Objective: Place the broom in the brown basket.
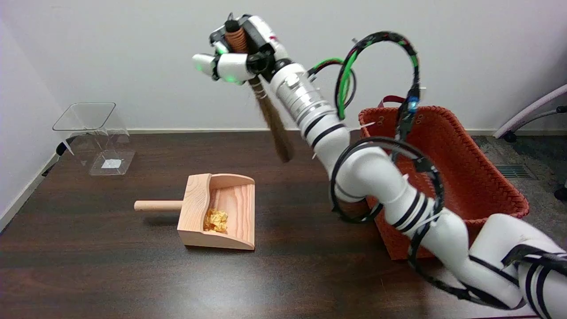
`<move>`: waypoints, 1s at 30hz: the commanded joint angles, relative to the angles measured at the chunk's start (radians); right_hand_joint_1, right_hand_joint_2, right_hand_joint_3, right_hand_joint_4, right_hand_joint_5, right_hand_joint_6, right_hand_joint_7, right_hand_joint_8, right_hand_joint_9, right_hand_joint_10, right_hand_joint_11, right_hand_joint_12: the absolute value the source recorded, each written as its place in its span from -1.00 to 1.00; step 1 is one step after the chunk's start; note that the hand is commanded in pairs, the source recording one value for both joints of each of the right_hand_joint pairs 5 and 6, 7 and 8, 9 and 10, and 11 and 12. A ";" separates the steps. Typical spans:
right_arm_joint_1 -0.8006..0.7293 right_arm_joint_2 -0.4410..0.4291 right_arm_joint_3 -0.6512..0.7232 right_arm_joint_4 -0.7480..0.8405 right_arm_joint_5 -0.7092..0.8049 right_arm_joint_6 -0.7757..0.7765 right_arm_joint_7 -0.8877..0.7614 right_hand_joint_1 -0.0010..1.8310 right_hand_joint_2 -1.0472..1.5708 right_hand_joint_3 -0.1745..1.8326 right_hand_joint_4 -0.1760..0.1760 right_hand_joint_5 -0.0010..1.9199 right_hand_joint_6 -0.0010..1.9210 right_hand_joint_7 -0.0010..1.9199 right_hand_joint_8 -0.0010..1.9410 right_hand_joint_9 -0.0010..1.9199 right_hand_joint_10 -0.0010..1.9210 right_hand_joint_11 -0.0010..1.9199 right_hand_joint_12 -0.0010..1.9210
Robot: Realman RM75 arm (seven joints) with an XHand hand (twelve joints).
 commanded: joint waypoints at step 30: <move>-0.406 0.699 0.489 -0.316 0.423 0.055 -0.079 0.43 0.67 -0.35 0.00 1.00 1.00 1.00 0.98 1.00 1.00 1.00 1.00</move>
